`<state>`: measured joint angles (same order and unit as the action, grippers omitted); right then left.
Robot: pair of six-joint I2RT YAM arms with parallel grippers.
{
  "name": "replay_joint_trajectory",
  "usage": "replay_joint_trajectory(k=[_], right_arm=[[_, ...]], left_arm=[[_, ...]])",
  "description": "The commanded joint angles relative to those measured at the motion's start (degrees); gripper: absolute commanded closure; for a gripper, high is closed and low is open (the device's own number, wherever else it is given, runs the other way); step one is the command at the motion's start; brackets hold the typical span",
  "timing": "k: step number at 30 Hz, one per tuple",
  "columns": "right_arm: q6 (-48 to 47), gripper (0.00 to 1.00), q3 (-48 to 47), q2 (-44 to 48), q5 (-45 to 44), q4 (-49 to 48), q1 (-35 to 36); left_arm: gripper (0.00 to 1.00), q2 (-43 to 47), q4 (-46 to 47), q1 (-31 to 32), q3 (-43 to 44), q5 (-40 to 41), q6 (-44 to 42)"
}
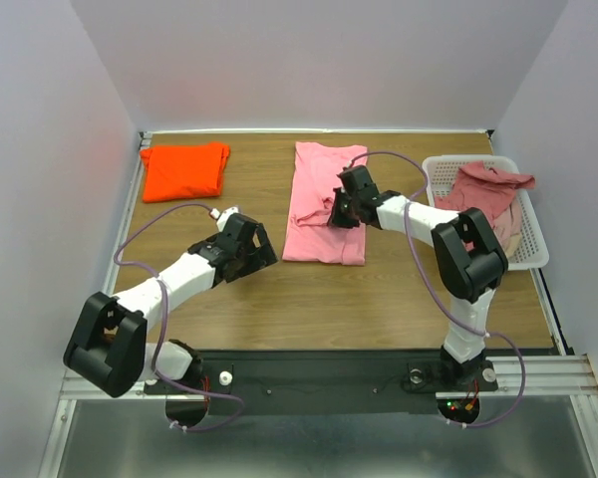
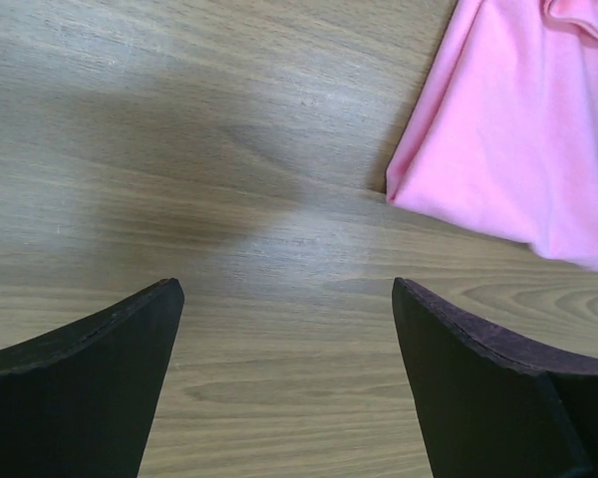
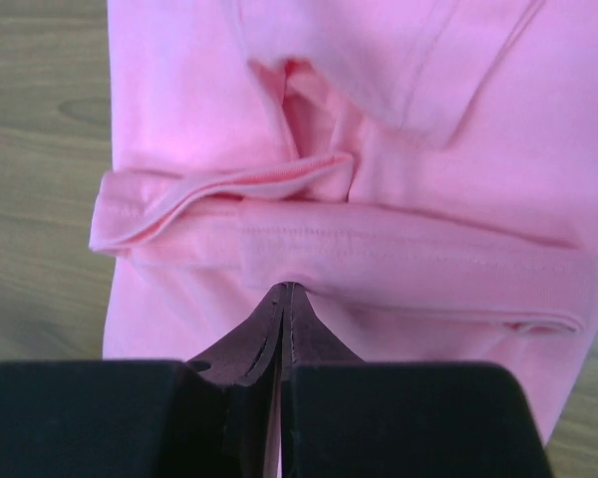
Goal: Fold and stack the t-shirts
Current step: Fold the tshirt
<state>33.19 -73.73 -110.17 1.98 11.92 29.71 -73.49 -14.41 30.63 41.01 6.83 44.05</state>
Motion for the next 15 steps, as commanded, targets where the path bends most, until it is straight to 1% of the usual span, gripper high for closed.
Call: replay_joint_trajectory(k=[1,5,10,15], right_arm=[[-0.6,0.97,-4.7,-1.9,-6.8,-2.1,0.2],[-1.4,0.98,-7.6,-3.6,-11.4,-2.1,0.1],[-4.3,0.98,-10.5,-5.1,-13.6,-2.1,-0.2],[-8.7,0.99,-15.6,-7.8,-14.3,-2.0,-1.3]], left_arm=[[0.02,2.6,-0.6,-0.1,-0.4,2.3,0.7],[0.02,4.1,-1.8,-0.1,-0.6,3.1,0.7],[0.01,6.2,-2.7,-0.2,-1.3,4.4,0.9],[0.02,6.9,-2.9,-0.2,-2.3,4.5,1.1]])
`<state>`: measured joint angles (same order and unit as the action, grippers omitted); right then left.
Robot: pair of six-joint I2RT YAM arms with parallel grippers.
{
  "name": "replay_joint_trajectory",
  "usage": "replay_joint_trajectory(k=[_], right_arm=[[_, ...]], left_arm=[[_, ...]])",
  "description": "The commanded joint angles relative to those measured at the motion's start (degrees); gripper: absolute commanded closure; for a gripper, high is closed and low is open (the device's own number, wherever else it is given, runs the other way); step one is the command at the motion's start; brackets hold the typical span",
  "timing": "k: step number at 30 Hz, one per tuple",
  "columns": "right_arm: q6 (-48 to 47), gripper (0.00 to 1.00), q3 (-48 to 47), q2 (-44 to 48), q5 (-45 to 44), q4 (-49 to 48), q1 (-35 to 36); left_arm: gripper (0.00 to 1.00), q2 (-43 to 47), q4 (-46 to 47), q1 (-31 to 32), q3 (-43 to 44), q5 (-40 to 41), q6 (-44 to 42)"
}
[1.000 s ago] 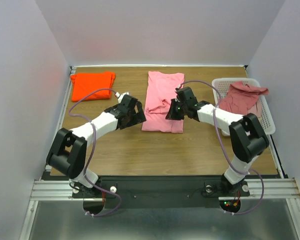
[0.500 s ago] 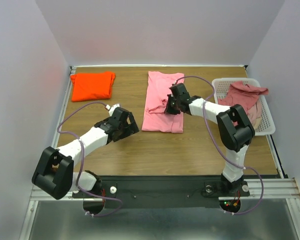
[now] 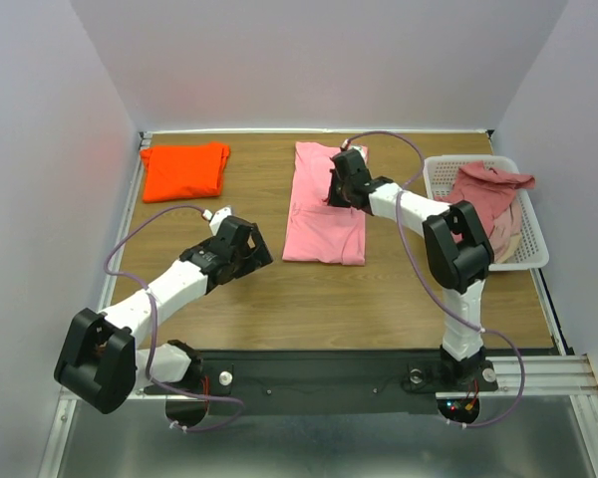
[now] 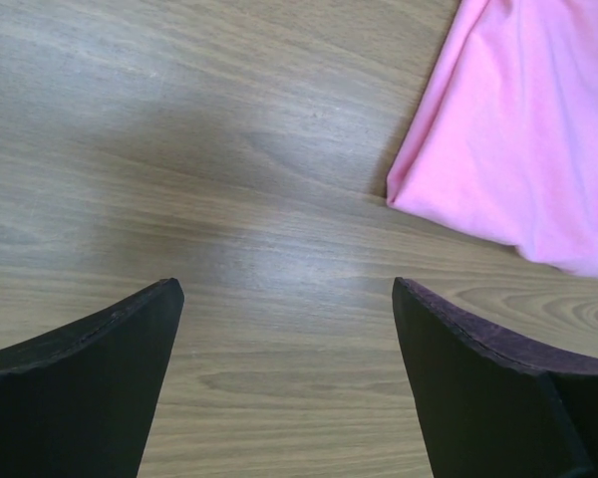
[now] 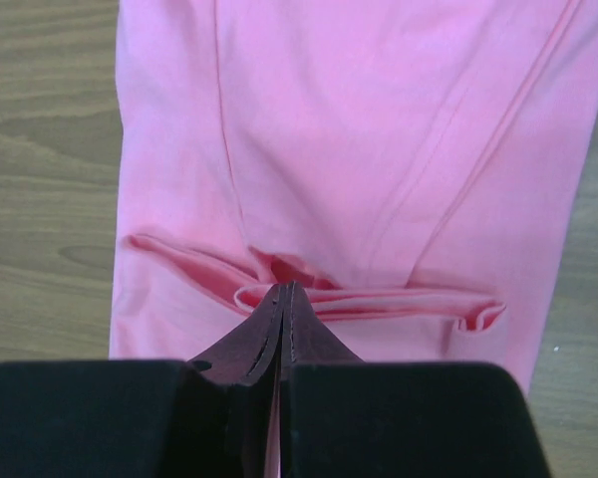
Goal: Fold and stack the t-shirts
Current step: Fold the tshirt
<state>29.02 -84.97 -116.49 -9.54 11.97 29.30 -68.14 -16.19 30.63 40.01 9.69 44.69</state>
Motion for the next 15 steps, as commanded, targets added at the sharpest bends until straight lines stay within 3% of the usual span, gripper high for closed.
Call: replay_joint_trajectory(k=[1,7,10,11,12,13,14,15], right_arm=[[-5.0,0.99,-4.6,-0.9,-2.8,-2.1,-0.9],[-4.4,0.93,2.6,9.9,-1.9,-2.0,-0.9],[-0.7,0.78,12.9,17.6,-2.1,-1.9,-0.9],[4.2,0.46,21.9,28.7,0.6,-1.9,-0.9],[4.2,0.46,22.0,28.8,0.7,-1.9,-0.9],[5.3,0.33,27.8,31.0,2.0,-1.9,-0.8],[6.2,0.09,30.1,35.3,4.3,-1.9,-0.9],[6.9,0.00,32.6,36.9,5.2,-1.9,-0.8]], left_arm=[[0.02,1.7,-0.9,-0.2,-1.4,1.6,0.5],[0.02,-0.1,5.1,-0.2,-2.3,-3.2,-0.7],[0.02,-3.2,8.8,-0.2,-0.9,-6.3,-2.1],[0.02,-6.4,12.1,-0.2,1.1,-9.4,-3.4],[0.02,-7.7,12.1,-0.2,1.1,-9.4,-3.4],[0.02,-8.8,12.9,-0.1,1.7,-11.1,-4.1],[0.02,-11.3,14.4,-0.1,2.8,-12.8,-4.4],[0.02,-12.5,15.0,-0.1,3.3,-13.6,-4.8]])
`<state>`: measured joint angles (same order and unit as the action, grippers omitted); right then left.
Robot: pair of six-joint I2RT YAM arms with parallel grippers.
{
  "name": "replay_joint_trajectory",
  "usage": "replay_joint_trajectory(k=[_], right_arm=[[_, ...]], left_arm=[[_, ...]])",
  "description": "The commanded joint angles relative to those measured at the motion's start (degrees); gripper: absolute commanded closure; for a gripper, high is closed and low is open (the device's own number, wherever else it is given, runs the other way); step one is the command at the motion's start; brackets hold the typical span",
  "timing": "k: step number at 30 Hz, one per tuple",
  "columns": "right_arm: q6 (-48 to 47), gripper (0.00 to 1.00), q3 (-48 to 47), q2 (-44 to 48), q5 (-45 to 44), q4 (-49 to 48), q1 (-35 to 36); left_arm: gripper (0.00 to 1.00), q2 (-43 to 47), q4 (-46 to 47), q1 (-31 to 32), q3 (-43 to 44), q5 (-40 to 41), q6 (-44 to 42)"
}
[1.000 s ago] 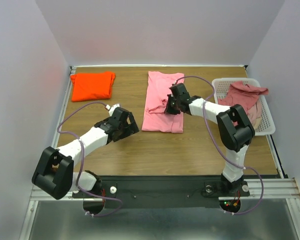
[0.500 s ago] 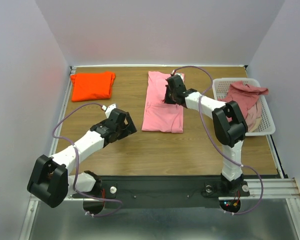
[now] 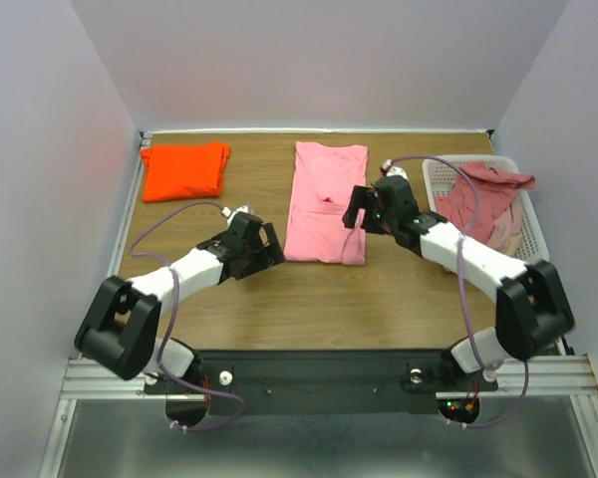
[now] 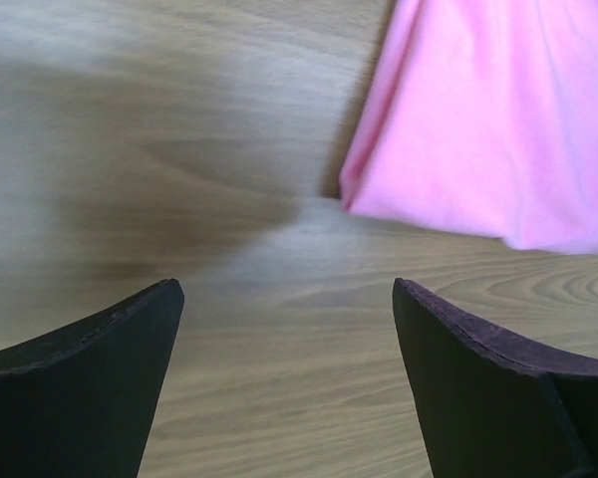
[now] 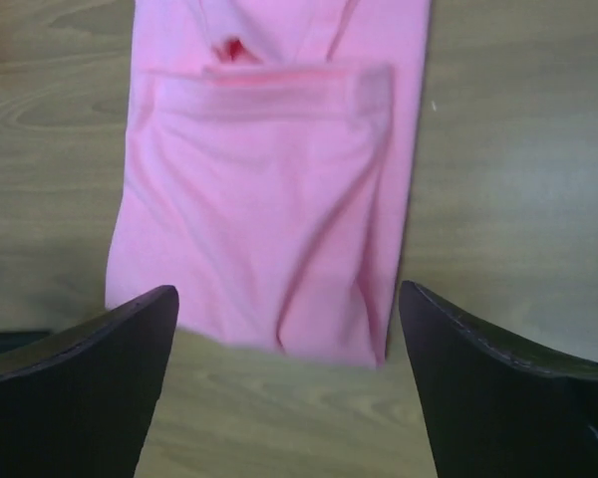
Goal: Fold and stack the t-shirts
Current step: Fold the tshirt
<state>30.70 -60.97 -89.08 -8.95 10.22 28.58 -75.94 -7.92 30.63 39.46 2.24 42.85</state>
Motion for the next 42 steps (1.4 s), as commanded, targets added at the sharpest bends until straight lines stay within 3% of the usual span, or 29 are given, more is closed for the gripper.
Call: replay_joint_trajectory(k=[1,4,7,11,12,14,17,20,22,24,28,30,33,42], right_arm=[[6.0,0.00,12.4,11.0,5.3,-0.2,-0.2],[8.6,0.00,17.9,15.6,7.9,-0.1,-0.2],[8.9,0.01,19.9,16.4,7.8,-0.2,-0.2],[8.8,0.11,20.5,13.8,7.8,-0.2,-0.2],[8.8,0.12,20.1,12.8,8.1,-0.3,-0.1],[9.1,0.25,19.7,9.5,8.1,-0.3,-0.2],[9.8,0.29,19.2,6.3,6.1,-0.6,-0.2],[10.1,0.33,19.0,4.2,5.7,-1.8,-0.2],[10.1,0.34,18.9,3.5,5.8,-2.5,-0.2],[10.2,0.36,19.0,2.4,6.1,-3.1,-0.2],[9.8,0.46,19.1,1.5,6.6,-4.2,-0.3],[9.8,0.64,19.3,1.4,6.5,-4.4,-0.2],[8.9,0.78,19.6,1.9,5.4,-4.6,-0.2],[5.2,0.80,18.5,0.3,6.2,-5.2,-0.3]], left_arm=[[0.02,-6.0,7.3,0.0,5.3,-6.3,-3.3],[0.02,-11.0,7.7,0.0,8.0,-8.2,-3.7],[0.10,-14.3,9.1,0.3,9.2,-9.0,-3.7],[0.24,-16.9,9.7,0.4,9.7,-8.8,-3.5],[0.32,-17.9,9.9,0.4,9.8,-8.9,-3.6],[0.39,-18.7,10.0,0.5,9.9,-9.6,-3.4],[0.49,-19.6,11.3,0.7,9.1,-10.4,-2.9],[0.69,-20.3,11.4,0.8,8.7,-10.4,-2.9],[0.89,-20.8,11.4,0.8,8.6,-10.2,-2.8],[1.00,-21.4,11.4,0.7,8.7,-10.2,-2.6],[1.00,-21.8,11.4,0.8,8.8,-10.1,-2.9],[1.00,-21.1,11.4,0.8,8.3,-9.6,-2.8],[1.00,-19.7,11.4,0.8,7.0,-8.5,-2.8],[1.00,-18.8,11.6,1.0,4.5,-7.5,-2.6]])
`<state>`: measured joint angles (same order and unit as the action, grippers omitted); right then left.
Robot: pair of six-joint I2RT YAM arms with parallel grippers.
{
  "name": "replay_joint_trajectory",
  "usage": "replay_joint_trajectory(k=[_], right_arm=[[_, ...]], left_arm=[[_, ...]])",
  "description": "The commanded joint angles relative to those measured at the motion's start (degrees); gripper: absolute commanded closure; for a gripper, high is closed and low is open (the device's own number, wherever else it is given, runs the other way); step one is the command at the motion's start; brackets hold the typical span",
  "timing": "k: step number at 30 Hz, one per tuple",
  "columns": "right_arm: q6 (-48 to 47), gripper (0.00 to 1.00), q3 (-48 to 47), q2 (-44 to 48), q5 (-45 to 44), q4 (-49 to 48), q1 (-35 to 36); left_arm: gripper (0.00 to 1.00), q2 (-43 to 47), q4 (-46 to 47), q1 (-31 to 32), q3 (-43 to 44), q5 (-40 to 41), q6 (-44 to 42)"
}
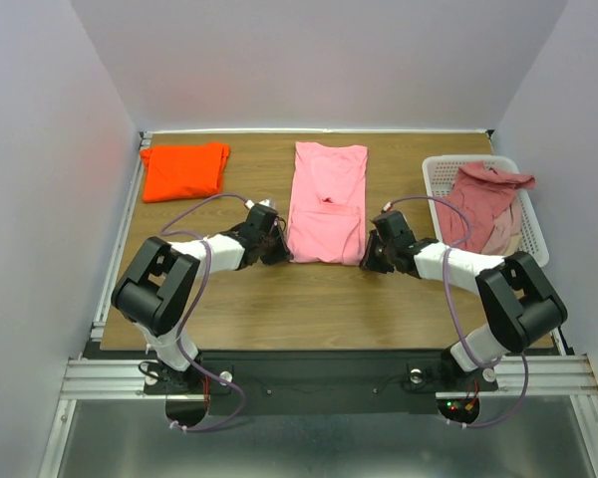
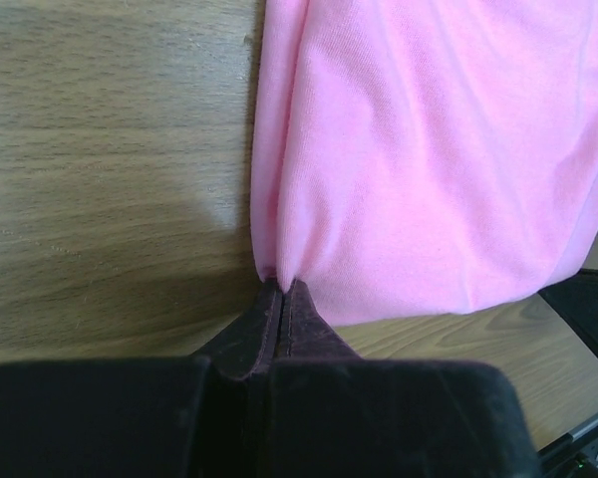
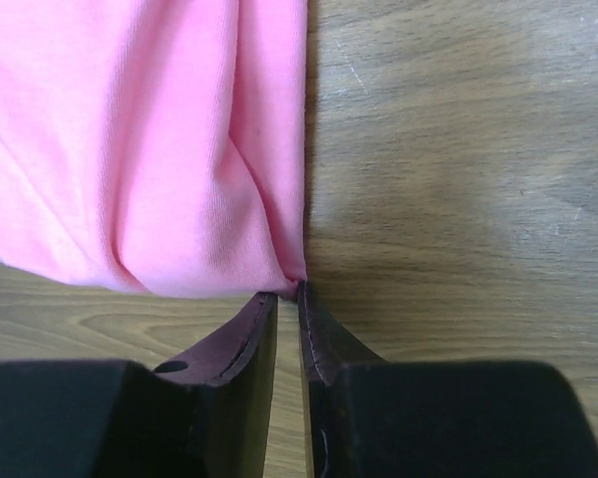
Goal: Fold and stack the t-shirts
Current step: Fold the tshirt
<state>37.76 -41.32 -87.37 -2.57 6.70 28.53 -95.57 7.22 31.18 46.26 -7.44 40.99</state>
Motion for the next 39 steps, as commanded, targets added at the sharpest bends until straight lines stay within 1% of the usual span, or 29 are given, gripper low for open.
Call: replay_joint_trajectory(k=[1,3,4,5,6,8,9,11,13,14,16,18,20,21,22,23,24,25,27,29,30,31,34,35,37,38,39], right_arm=[[-2.1,0.80,-1.0,-1.6,0.2,-1.9,-0.2],[-2.4,0.84,-0.8,-1.9,1.2,-2.3,-0.2],[-2.5,0.93,-0.7,-2.0,1.4,-2.3,-0.1],[-2.8,0.97,-0.4,-2.0,1.6,-2.3,-0.2],[-2.7,0.99,-0.2,-1.8,1.9,-2.3,-0.2],[-2.3,1.00,0.5,-1.0,2.2,-2.3,-0.1],[-2.1,0.99,1.8,0.7,4.3,-2.3,-0.1],[-1.8,1.00,3.3,3.5,5.7,-2.0,-0.2],[-1.0,1.00,6.6,6.8,6.6,-0.6,-0.2],[-0.8,1.00,7.7,10.8,6.9,0.5,-0.2],[-0.3,1.00,10.5,15.1,7.7,4.7,-0.1],[0.7,1.00,12.6,21.7,9.4,7.7,-0.1],[2.2,1.00,15.3,25.7,12.0,9.6,-0.1],[3.4,1.00,16.2,29.7,13.8,10.2,-0.1],[4.1,1.00,16.9,31.5,17.5,11.0,-0.1],[5.2,1.00,17.8,35.3,19.4,12.1,0.0],[5.7,1.00,18.1,37.0,19.7,12.9,-0.1],[6.0,1.00,18.0,38.9,19.5,13.5,-0.1],[6.7,1.00,17.0,42.7,17.9,15.0,0.0],[6.9,1.00,15.2,43.9,16.2,15.6,0.0],[6.7,1.00,12.9,43.9,14.8,16.2,-0.1],[6.5,1.00,11.5,43.5,14.0,16.6,-0.1],[5.6,1.00,7.1,41.6,10.1,17.4,0.0],[5.6,1.00,5.7,41.0,8.8,17.7,0.0],[5.7,1.00,2.3,38.7,4.3,18.2,0.0],[6.0,1.00,1.3,38.0,2.9,18.0,-0.1],[6.4,1.00,0.2,37.0,-0.7,18.1,-0.1]], left_arm=[[1.00,0.8,-3.4,0.5,-2.4,2.2,-0.7],[1.00,1.0,-3.0,0.5,-2.8,2.3,-0.5],[1.00,1.1,-2.9,0.6,-2.9,2.2,-0.6],[1.00,1.0,-2.7,0.7,-3.0,2.2,-0.6],[1.00,1.0,-2.7,0.8,-3.0,2.2,-0.5],[1.00,1.2,-2.6,0.9,-3.1,1.9,-0.5],[1.00,1.7,-2.7,1.2,-3.3,1.9,-0.3],[1.00,2.8,-2.7,1.3,-4.5,1.5,-0.1],[1.00,5.7,-2.9,1.6,-5.9,1.2,0.5],[1.00,6.9,-3.3,1.9,-7.7,1.1,0.8],[1.00,10.8,-3.7,3.0,-9.9,1.2,2.4],[1.00,14.9,-4.8,3.9,-12.8,-0.2,3.4],[1.00,17.7,-7.1,6.4,-14.3,0.1,5.2],[1.00,19.0,-8.6,7.7,-14.4,0.4,5.7],[1.00,21.9,-9.8,9.0,-14.4,1.0,6.5],[1.00,24.6,-12.6,11.9,-13.8,2.1,7.3],[1.00,25.9,-14.0,13.0,-13.4,2.1,7.3],[1.00,27.1,-15.5,13.8,-12.8,4.7,8.9],[1.00,30.2,-18.6,14.3,-11.2,6.6,10.0],[1.00,31.4,-20.1,14.4,-9.2,8.0,10.1],[1.00,31.5,-20.7,14.4,-8.1,9.6,9.4],[1.00,31.1,-21.3,14.4,-7.1,10.2,9.0],[1.00,28.3,-24.8,14.3,-0.1,13.1,7.7],[1.00,27.4,-24.8,14.2,-0.1,14.0,7.4],[1.00,24.9,-26.0,13.1,3.8,16.4,6.3],[1.00,24.1,-25.9,12.5,6.0,16.6,5.7],[1.00,22.6,-25.5,11.9,7.1,16.1,4.8]])
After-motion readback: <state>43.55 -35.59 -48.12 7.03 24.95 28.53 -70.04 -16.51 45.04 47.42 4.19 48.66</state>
